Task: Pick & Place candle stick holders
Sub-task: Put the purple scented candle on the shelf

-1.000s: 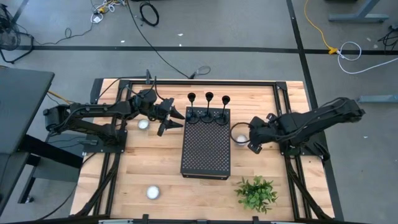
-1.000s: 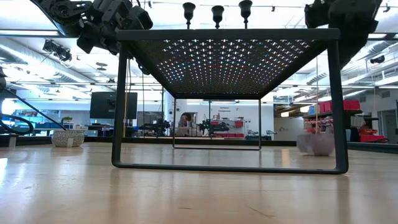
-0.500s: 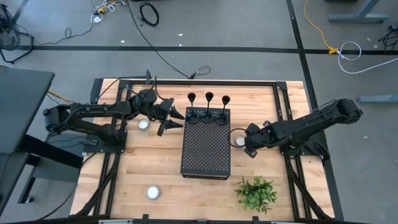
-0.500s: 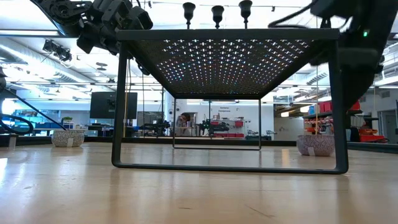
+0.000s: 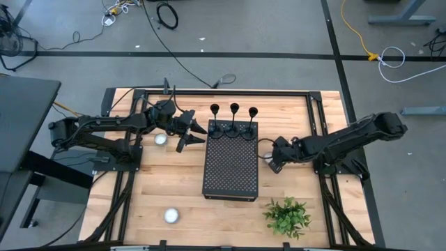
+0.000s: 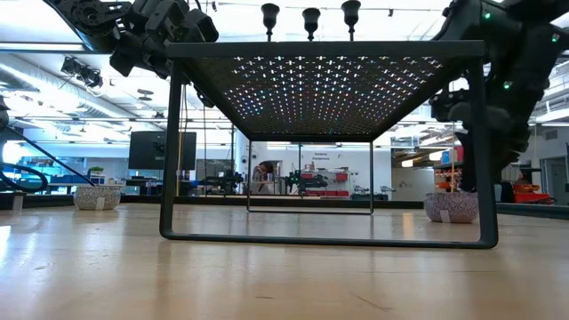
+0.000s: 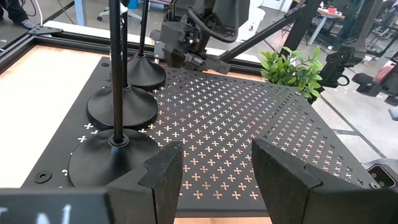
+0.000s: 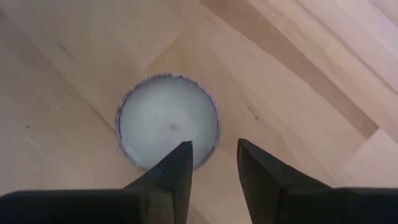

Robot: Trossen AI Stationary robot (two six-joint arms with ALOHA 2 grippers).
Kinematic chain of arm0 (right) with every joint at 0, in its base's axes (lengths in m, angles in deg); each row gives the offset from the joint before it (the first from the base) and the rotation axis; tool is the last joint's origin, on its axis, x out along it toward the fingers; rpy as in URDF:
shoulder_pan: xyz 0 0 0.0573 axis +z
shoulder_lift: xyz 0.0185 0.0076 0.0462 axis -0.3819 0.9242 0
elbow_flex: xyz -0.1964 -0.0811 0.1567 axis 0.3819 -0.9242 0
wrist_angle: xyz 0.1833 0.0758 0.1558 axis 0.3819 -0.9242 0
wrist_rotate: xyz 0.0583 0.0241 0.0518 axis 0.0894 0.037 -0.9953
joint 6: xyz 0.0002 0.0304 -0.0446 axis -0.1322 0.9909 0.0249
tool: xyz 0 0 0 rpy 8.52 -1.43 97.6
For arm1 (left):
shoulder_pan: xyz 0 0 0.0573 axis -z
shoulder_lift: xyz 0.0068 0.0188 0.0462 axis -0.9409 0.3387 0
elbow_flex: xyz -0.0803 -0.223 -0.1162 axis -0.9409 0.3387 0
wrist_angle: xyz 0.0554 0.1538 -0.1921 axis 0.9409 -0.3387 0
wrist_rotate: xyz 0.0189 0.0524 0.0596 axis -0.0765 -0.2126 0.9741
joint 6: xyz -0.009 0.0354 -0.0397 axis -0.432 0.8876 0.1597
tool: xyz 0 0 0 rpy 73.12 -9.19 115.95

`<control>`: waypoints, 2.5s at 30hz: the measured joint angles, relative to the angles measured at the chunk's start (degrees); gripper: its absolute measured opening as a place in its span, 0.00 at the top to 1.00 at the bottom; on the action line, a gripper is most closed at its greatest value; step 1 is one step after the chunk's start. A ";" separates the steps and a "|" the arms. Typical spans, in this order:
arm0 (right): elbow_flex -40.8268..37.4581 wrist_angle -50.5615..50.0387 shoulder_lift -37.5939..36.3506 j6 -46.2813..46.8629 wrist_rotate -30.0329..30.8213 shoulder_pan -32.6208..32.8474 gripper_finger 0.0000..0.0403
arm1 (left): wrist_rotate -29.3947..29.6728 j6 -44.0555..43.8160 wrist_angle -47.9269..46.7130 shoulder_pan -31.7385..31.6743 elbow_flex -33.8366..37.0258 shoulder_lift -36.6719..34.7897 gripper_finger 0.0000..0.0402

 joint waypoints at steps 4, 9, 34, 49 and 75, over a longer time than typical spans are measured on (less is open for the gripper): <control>-0.61 1.00 0.00 -0.82 0.05 -0.66 0.70 | 0.00 0.00 -0.02 0.00 0.00 0.00 0.52; -1.88 3.12 -0.02 -0.93 -0.78 -0.80 0.74 | 0.00 0.26 -0.04 0.00 0.00 0.00 0.52; -2.12 3.48 -0.02 -1.28 -3.08 -0.80 0.96 | 0.17 0.48 -0.06 0.00 0.00 0.00 0.52; -0.89 0.58 -0.02 -3.15 -3.47 -0.80 1.00 | 0.17 0.48 -0.07 -0.01 0.00 0.00 0.52; 36.02 -29.24 1.59 -13.12 -2.61 4.19 1.00 | 0.20 0.46 -0.09 -0.02 0.00 0.00 0.52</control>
